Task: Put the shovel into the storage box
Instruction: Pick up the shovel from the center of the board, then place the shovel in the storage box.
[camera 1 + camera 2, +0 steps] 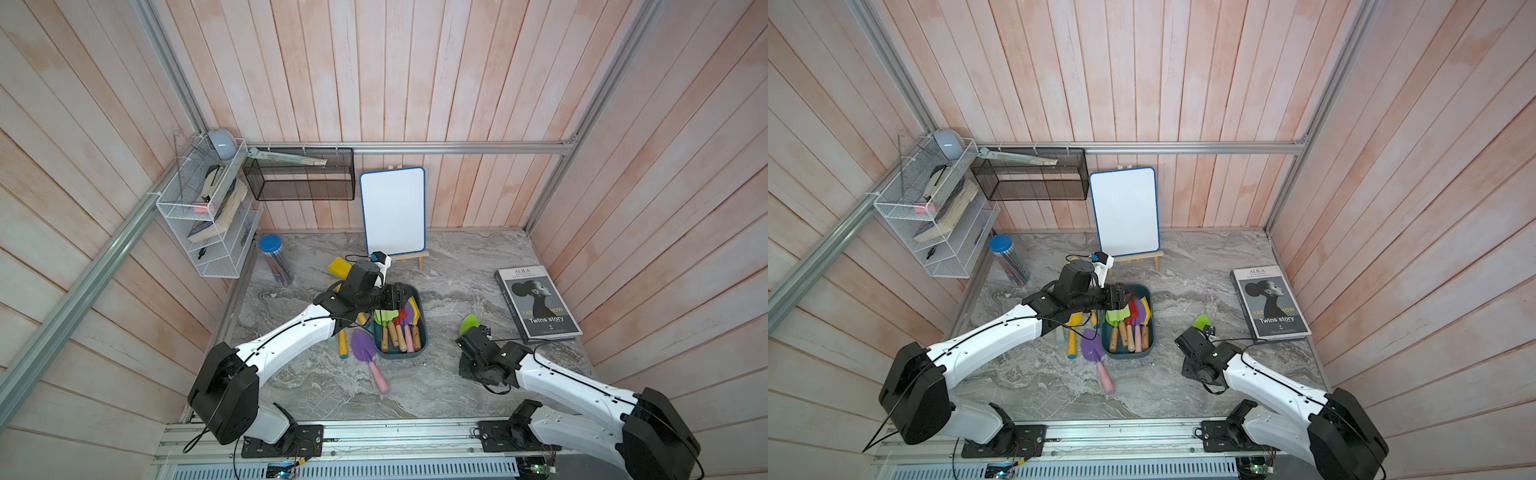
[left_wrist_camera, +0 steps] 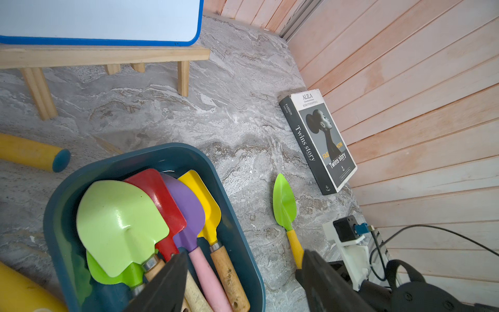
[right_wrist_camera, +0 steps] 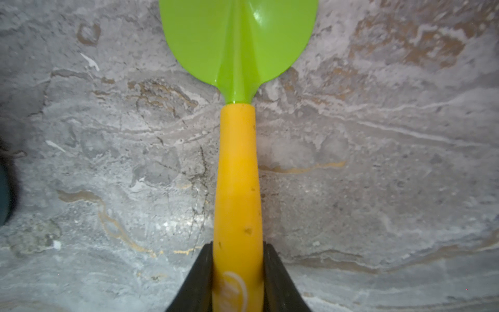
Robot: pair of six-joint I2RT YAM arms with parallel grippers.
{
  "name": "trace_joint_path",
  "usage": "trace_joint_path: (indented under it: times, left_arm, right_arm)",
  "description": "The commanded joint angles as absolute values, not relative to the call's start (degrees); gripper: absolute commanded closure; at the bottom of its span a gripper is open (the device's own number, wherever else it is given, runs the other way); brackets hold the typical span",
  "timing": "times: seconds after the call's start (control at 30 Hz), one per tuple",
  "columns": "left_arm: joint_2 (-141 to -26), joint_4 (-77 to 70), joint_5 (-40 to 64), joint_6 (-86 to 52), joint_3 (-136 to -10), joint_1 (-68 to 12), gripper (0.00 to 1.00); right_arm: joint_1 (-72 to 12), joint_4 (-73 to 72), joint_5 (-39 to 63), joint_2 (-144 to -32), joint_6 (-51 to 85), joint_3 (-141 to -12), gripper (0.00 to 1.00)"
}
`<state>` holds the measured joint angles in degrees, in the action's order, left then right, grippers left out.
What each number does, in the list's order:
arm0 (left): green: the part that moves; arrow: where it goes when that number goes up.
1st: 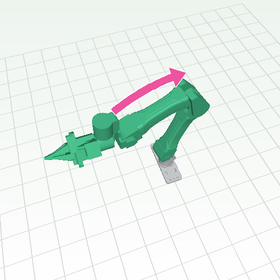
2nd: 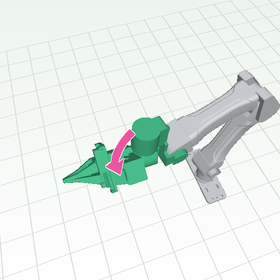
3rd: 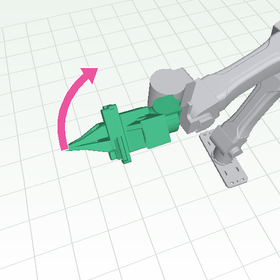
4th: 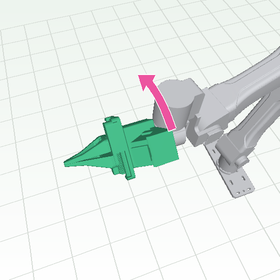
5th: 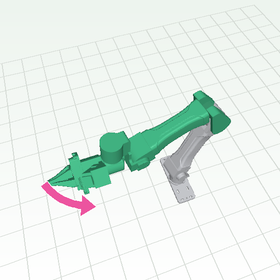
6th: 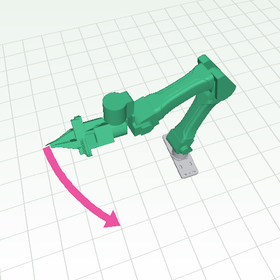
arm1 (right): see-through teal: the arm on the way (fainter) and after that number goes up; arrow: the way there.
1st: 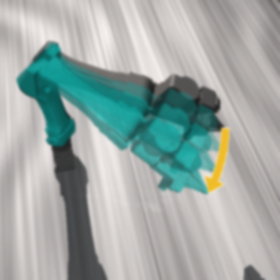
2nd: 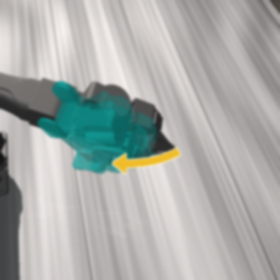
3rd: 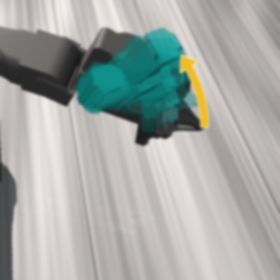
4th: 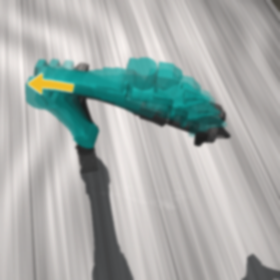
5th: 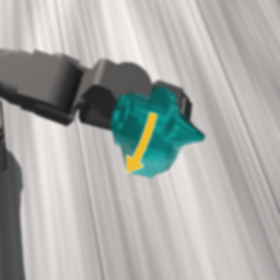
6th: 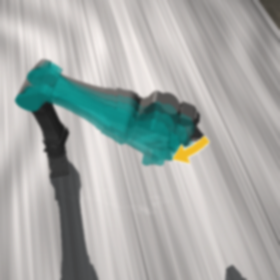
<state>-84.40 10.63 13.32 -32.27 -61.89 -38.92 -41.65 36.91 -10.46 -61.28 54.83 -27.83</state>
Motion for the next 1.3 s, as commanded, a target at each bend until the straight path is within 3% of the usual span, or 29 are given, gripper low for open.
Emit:
trace_joint_path:
  times: [0.0, 0.4, 1.27]
  left_arm:
    - [-83.2, 8.9, 15.1, -32.6, -60.5, -39.3, 0.28]
    - [-84.9, 6.1, 21.5, -33.2, -60.3, -39.3, 0.27]
    - [-91.6, -2.3, 22.1, -34.2, -61.9, -40.0, 0.3]
  right_arm:
    - [-42.0, 38.5, -12.7, -59.9, 54.3, -29.9, 1.0]
    - [-42.0, 34.2, -9.8, -45.7, 37.2, -39.2, 1.0]
    - [-45.0, 24.3, -1.2, -58.6, 29.9, -45.7, 1.0]
